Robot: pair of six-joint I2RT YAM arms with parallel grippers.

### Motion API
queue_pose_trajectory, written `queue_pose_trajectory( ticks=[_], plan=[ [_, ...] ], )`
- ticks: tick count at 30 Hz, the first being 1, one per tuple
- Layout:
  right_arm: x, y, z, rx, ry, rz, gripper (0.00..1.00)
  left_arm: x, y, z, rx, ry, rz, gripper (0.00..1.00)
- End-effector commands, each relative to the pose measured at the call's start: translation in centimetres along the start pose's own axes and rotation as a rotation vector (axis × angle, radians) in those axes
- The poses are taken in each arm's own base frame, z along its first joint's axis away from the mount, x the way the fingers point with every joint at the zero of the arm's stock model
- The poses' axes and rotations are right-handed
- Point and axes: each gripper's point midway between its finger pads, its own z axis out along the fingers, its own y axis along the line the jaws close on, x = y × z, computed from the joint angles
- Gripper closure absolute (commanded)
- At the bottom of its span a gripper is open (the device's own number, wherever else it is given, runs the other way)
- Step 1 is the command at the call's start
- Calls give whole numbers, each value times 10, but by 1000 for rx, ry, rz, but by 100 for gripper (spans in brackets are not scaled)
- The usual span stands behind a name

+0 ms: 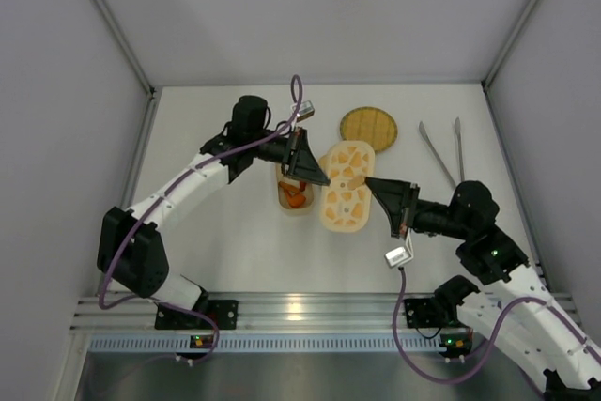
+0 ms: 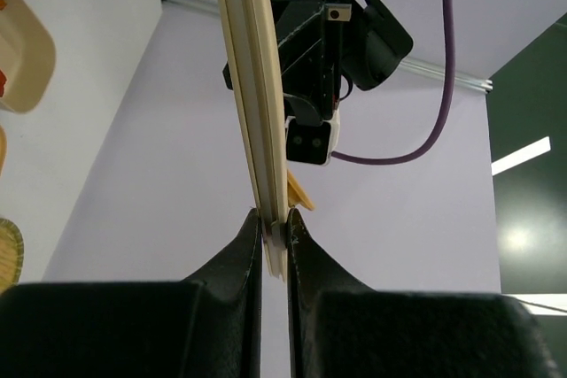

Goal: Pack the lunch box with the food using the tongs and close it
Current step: Pick up the box lid from the center of the board, then close the box lid on the packing box.

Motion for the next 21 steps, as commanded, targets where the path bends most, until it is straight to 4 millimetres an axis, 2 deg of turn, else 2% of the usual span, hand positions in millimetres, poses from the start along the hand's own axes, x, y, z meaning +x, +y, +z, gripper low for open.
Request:
queue_pose_trajectory(
  ticks=[1, 3, 5, 8, 9, 11, 12, 14, 17, 21],
  plan=[
    [2, -17, 5, 48, -2, -38, 100, -2, -15, 1, 31, -28, 122, 100],
    [7, -14, 6, 36, 16, -33, 100, -2, -12, -5, 29, -43, 77, 100],
    [11, -10, 7, 24, 36, -22, 98, -6, -15, -11, 43, -70, 106, 100],
    [17, -4, 8, 4, 62, -5, 70, -10, -12, -23, 46, -104, 83, 100],
    [19, -1, 10, -6, 66, -1, 50, -13, -9, -28, 41, -121, 73, 100],
    [24, 3, 10, -19, 91, 8, 27, -12, -6, -34, 36, -134, 63, 100],
    [26, 5, 11, -27, 98, 11, 12, -15, -2, -40, 28, -150, 52, 100],
    [33, 8, 11, -27, 133, 34, 1, -15, 6, -48, 14, -173, 33, 100],
    [45, 16, 9, -47, 197, 78, 1, -22, 25, -66, -24, -229, 4, 100],
    [67, 24, 2, -51, 318, 202, 1, -29, 77, -97, -172, -293, -84, 100]
  ],
)
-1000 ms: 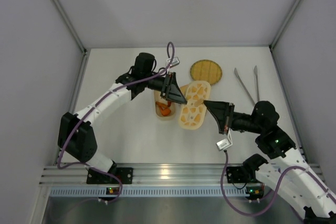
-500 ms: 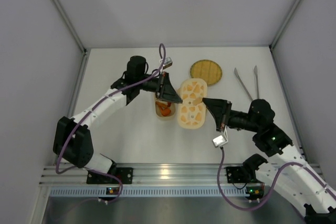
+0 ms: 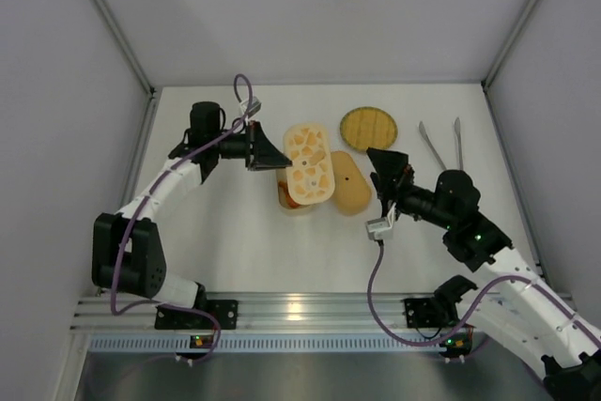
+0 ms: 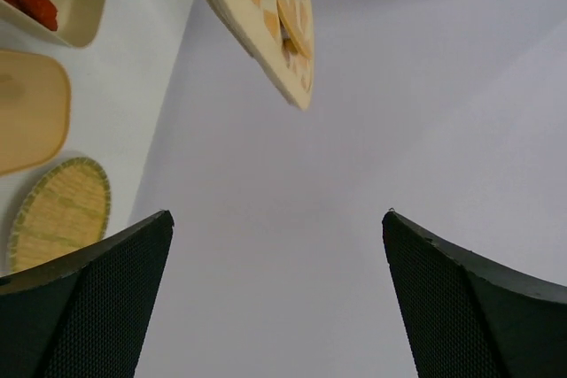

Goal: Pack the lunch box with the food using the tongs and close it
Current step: Close the box lid on the packing box.

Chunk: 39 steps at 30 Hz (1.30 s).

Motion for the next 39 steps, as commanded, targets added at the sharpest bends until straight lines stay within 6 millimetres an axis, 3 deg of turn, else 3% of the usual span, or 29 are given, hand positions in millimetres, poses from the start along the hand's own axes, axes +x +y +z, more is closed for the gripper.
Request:
queue_pose_trajectory(
  ticks=[1, 3, 4, 7, 11, 16, 27, 39],
  plan=[
    [23, -15, -5, 63, 128, 146, 1, -13, 39, -15, -124, -39, 5, 100],
    [40, -6, -7, 31, 220, 259, 1, -20, 59, -23, -203, -42, 16, 100],
    [52, -10, -14, 54, 292, 389, 1, -23, 76, -22, -232, -36, -4, 100],
    [71, 2, -20, 29, 428, 640, 1, -28, 106, -21, -272, -4, -39, 100],
    [81, 22, -26, -17, 510, 852, 1, -33, 132, -17, -296, 13, -48, 100],
    [89, 31, -33, -9, 573, 1010, 1, -40, 162, -12, -323, 8, -87, 100],
    [87, 45, -35, -16, 587, 1092, 1, -33, 192, -17, -359, 45, -111, 100],
    [81, 57, -30, -34, 572, 1133, 1, -42, 197, -22, -315, 20, -147, 100]
  ],
)
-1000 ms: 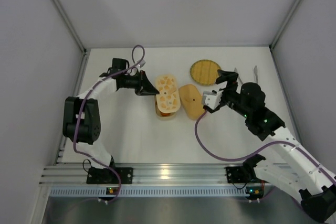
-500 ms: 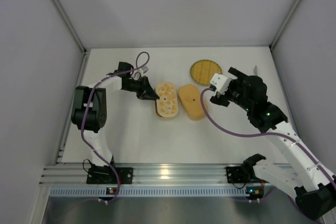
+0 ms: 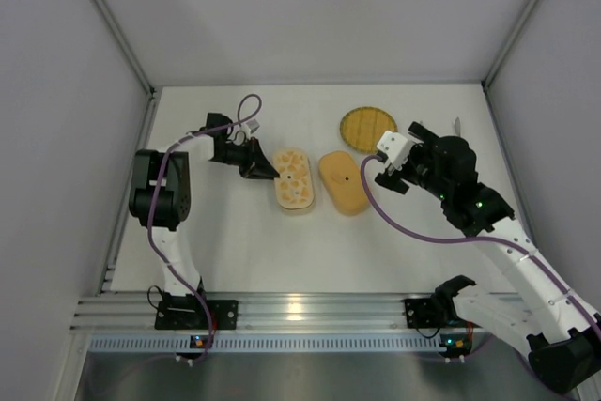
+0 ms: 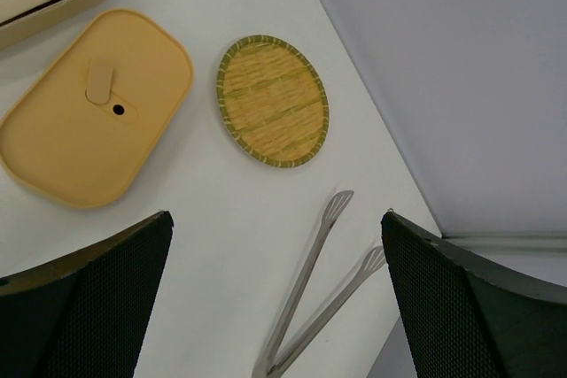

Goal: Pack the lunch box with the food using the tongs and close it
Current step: Close the box lid on the packing box.

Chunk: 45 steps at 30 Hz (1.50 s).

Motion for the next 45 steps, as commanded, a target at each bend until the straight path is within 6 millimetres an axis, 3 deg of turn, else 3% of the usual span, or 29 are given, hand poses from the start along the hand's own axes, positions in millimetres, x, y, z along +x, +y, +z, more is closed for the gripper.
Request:
queue_pose_trajectory(
  ticks=[1, 22, 25, 30, 31, 33, 34, 35, 38, 42, 45],
  plan=[
    [3, 3, 1, -12, 4, 38, 1, -11, -17, -3, 65, -9, 50, 100],
    [2, 9, 2, -44, 3, 52, 1, -7, 11, 7, 11, 14, -3, 100],
    [0, 13, 5, -75, 1, 71, 1, -5, 13, 8, -2, 18, -1, 93],
    [-23, 15, 13, -144, -30, 204, 1, -8, 14, 6, -25, 8, 11, 89],
    [-33, 11, 20, -162, -35, 239, 0, -8, 15, 6, -26, 5, 11, 89],
    [-47, 22, 26, -249, -42, 371, 1, -9, 15, 6, -29, 6, 10, 89],
    [-47, 31, 40, -302, -12, 425, 1, -9, 16, 6, -31, 5, 12, 89],
    [-66, 24, 43, -322, -32, 518, 1, -10, 16, 6, -34, 5, 12, 89],
    [-88, 32, 71, -424, -23, 719, 6, -9, 17, 7, -37, 7, 13, 89],
    [-104, 40, 120, -479, -26, 966, 10, -12, 18, 6, -44, 6, 18, 89],
    [-99, 51, 148, -459, 12, 1026, 10, -11, 19, 6, -50, 10, 22, 89]
  ],
)
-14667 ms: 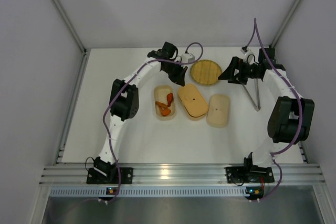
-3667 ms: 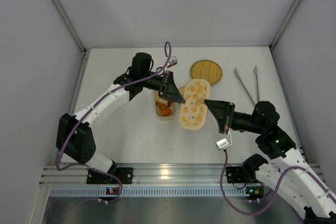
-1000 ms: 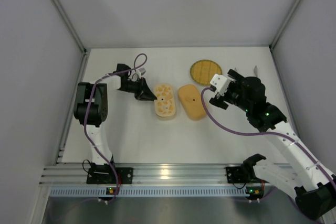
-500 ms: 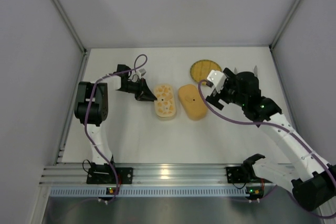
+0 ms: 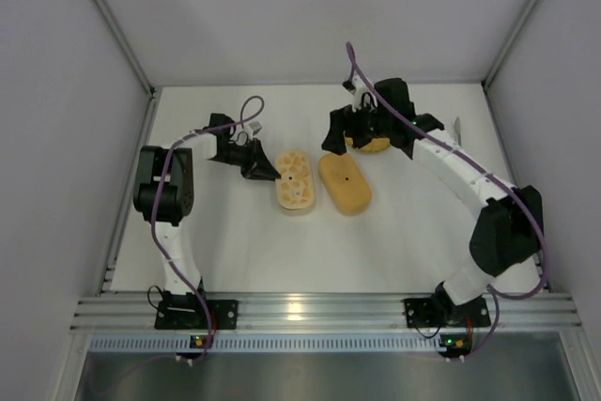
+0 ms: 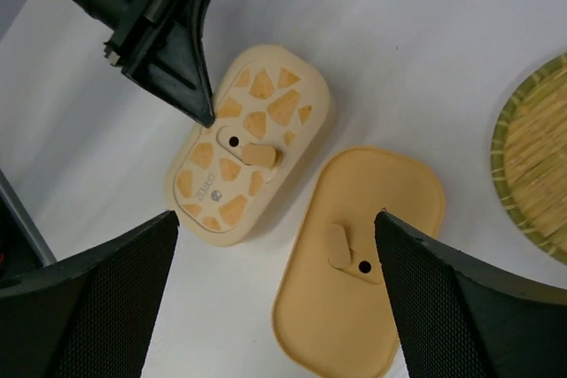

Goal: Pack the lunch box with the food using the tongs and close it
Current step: Close the box lid on the packing box.

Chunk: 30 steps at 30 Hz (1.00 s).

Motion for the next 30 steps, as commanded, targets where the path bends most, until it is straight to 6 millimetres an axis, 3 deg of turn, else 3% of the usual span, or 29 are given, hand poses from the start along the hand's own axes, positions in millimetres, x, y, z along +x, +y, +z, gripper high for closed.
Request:
queue_pose_trajectory(
  ticks=[1, 5, 12, 17, 23, 30],
  plan=[
    [-29, 17, 26, -47, -86, 165, 9, -11, 9, -2, -52, -19, 51, 89],
    [-18, 20, 54, 26, -55, 169, 2, -9, 12, -1, -58, -8, 40, 89],
    [12, 28, 92, 32, 64, 247, 3, -5, 18, 2, -68, -2, 26, 89],
    [23, 42, 102, -6, 99, 304, 6, -4, 21, 2, -76, 1, 24, 89],
    [54, 48, 115, 11, 180, 367, 9, -4, 22, 2, -79, -2, 27, 89],
    [66, 51, 128, 85, 211, 338, 9, -2, 24, 3, -80, 2, 23, 89]
  ],
)
